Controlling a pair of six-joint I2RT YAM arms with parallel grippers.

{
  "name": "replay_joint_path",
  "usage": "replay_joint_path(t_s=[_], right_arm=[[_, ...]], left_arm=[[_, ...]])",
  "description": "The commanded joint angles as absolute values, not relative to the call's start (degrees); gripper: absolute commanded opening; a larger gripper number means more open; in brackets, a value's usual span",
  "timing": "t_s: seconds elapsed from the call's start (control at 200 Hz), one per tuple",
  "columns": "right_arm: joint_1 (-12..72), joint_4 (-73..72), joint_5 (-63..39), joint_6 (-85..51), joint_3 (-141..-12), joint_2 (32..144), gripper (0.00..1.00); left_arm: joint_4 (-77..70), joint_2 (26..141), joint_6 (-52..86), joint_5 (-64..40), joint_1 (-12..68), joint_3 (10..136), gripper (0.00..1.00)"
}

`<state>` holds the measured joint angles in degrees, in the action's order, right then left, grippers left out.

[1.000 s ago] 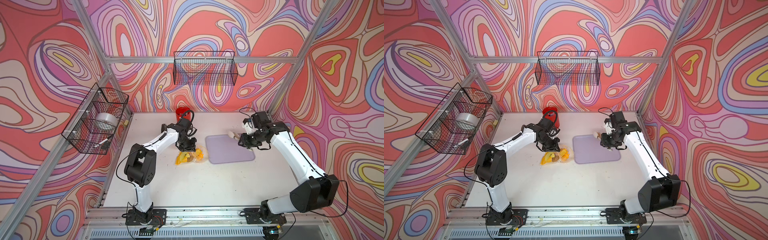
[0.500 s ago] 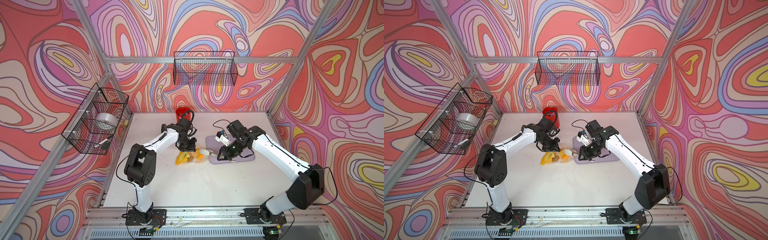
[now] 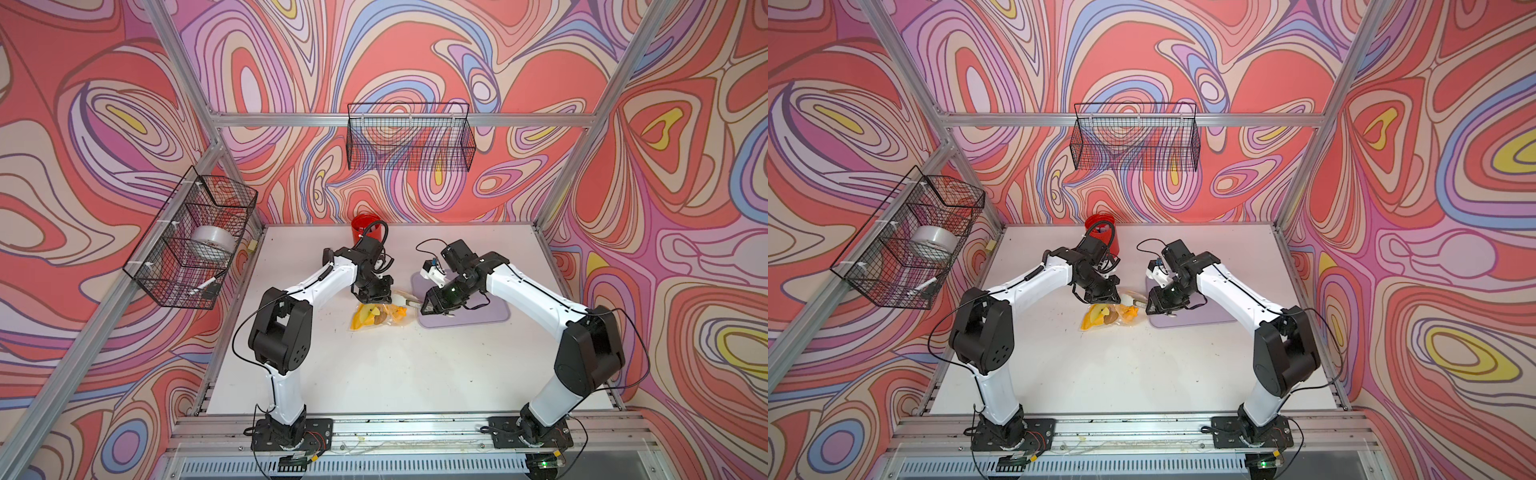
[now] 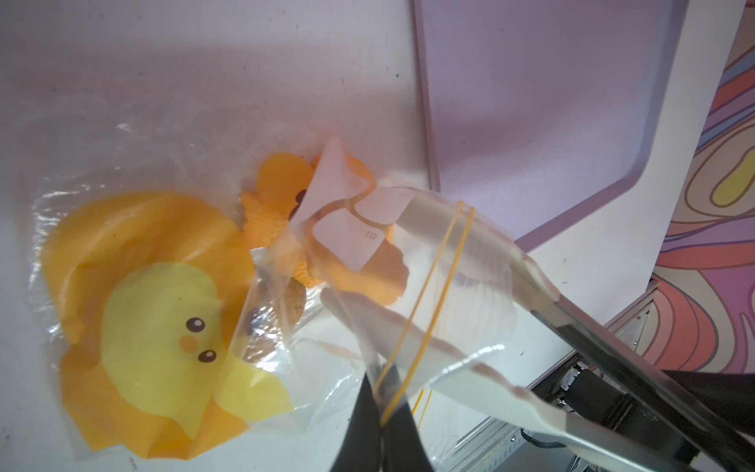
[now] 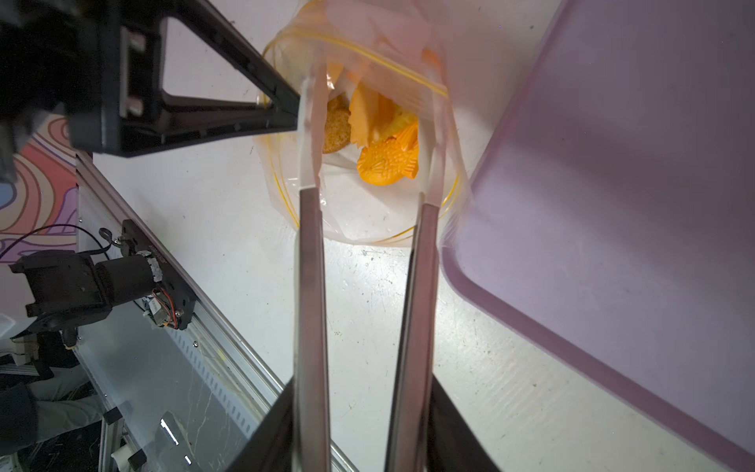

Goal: Put the cookies into a resealable bag to prevent moisture
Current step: Place the cookie in the ziploc bag, then place the clamp on the tray.

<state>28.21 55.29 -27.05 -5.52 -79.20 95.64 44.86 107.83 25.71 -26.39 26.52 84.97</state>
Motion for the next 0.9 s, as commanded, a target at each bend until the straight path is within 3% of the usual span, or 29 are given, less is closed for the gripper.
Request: replay_joint_path(t_s=[0.0, 0.22, 0.341, 0.576, 0.896], right_arm=[[28.6, 56.0, -26.3, -4.4, -78.8, 91.9, 0.45], [24.6, 63.1, -24.7, -1.6, -77.1, 81.9, 0.43], [20.1, 64.2, -18.8, -1.8, -76.1, 79.6, 0.43], [19.9, 52.4, 2.0, -9.6, -67.9, 84.3, 0.42], [21.6, 52.5, 7.1, -20.3, -59.9, 90.9, 0.44]], left_arm=[[44.9, 107.5, 26.1, -26.7, 26.2, 85.7, 0.00], [44.7, 108.5, 26.2, -26.6, 26.2, 86.1, 0.00], [44.5, 108.1, 26.1, -26.9, 26.1, 86.1, 0.00], [45.1, 106.6, 25.7, -26.1, 26.2, 85.2, 0.00], [44.8, 106.5, 25.9, -26.2, 26.2, 84.3, 0.00]])
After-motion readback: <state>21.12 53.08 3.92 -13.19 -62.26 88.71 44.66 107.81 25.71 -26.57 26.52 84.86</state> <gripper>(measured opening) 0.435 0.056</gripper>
